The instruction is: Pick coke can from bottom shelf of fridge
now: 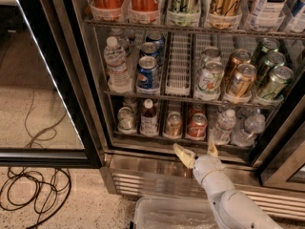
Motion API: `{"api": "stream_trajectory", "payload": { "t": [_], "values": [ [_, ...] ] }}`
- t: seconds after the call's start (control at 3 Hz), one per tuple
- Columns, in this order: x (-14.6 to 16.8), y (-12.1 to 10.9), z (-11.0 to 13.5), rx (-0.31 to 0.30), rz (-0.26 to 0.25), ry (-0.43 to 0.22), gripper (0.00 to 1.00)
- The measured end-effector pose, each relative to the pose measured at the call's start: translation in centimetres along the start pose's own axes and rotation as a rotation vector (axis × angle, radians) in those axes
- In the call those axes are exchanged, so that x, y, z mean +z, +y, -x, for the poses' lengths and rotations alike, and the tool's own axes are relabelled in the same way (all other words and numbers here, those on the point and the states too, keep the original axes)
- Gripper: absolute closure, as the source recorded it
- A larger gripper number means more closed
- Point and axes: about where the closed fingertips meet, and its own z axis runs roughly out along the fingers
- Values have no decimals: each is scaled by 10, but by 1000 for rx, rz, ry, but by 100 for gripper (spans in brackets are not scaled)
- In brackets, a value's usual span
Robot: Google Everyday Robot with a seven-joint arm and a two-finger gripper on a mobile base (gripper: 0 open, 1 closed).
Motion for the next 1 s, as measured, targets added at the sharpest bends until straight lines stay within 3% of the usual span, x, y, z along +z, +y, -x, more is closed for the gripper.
{"api": "stream_trajectory", "payload": {
  "t": [0.67,1.0],
  "values": [
    [0,-3,15,-58,-51,-50,25],
    [8,-17,14,-25,-88,-99,28]
  ]
}}
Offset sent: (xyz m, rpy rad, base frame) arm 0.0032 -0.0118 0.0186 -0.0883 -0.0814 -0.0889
